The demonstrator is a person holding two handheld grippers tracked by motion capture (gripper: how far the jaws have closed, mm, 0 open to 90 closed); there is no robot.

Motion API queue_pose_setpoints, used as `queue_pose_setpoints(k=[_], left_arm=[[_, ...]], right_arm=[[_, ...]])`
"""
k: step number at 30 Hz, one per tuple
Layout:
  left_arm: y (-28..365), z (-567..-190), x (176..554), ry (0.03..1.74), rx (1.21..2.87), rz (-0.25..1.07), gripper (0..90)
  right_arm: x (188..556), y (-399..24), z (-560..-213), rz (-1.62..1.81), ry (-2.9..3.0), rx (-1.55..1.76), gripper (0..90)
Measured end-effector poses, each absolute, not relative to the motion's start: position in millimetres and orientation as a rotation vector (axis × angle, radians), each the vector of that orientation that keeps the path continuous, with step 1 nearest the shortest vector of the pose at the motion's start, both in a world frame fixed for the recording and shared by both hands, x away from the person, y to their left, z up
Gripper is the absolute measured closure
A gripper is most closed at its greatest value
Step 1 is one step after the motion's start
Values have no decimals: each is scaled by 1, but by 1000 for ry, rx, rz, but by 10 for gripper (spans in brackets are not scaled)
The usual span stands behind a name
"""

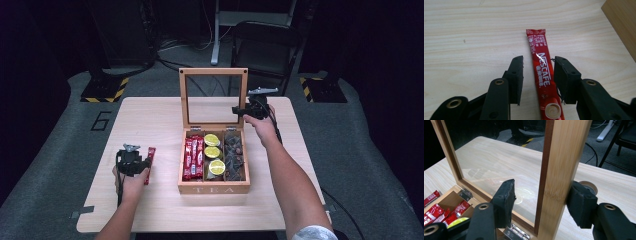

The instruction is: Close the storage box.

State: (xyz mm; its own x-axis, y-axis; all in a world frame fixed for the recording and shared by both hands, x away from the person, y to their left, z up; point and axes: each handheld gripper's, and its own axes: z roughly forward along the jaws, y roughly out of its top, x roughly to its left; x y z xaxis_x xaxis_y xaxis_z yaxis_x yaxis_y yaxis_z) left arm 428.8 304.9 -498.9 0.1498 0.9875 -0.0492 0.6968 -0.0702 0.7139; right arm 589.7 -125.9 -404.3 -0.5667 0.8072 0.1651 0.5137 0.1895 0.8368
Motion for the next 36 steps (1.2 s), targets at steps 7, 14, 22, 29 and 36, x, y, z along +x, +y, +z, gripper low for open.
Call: queue_pose_setpoints(k=[7, 14, 22, 29, 36], left_arm=[[306, -490, 428, 1588, 1821, 639, 590], [306, -485, 427, 1579, 1818, 642, 577], [305, -478, 428, 1563, 1817, 649, 577], [302, -473, 428, 1544, 1818, 656, 579], [300, -467, 429, 1520, 1832, 673, 581]], right_arm=[[590, -126, -404, 1320, 2160, 1242, 425], [590, -127, -404, 1331, 2165, 1240, 423], [589, -128, -403, 1337, 2171, 1245, 433], [589, -129, -401, 1284, 2167, 1230, 531], [589, -130, -401, 1273, 2162, 1243, 577]])
